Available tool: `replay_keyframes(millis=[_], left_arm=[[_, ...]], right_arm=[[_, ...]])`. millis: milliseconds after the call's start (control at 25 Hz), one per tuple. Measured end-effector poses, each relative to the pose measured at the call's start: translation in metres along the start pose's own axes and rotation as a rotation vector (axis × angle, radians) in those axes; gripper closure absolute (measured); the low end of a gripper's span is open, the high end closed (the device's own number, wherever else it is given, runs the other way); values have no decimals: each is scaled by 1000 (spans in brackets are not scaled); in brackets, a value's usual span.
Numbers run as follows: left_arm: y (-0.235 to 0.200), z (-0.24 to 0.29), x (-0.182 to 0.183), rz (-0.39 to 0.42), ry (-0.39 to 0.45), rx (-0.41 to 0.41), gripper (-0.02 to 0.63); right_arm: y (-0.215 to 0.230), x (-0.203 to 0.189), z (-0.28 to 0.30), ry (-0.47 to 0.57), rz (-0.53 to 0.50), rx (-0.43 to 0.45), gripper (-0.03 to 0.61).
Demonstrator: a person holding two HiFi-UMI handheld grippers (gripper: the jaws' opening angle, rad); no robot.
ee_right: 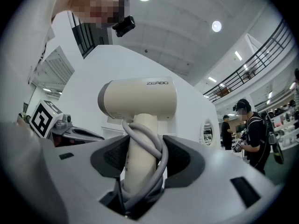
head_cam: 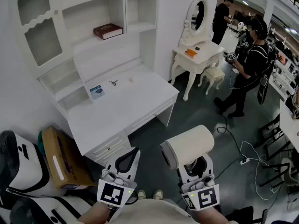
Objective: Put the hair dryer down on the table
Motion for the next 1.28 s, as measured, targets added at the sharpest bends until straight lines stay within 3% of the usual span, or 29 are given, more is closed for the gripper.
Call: replay_keyframes(millis=[1280], left_arm=[[20,13,1,0,-22,-17,600]], right_arm=[[19,-11,-8,-20,25,-12,367]])
Point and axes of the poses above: the fingertips, and each gripper's own axes: z forward along the fingers, y to its right, x out of its top, the point moved 4 cm from there along -z, backward along the fingers, and after that the axes turned 13 degrees about -y, right-handed, at the moved point
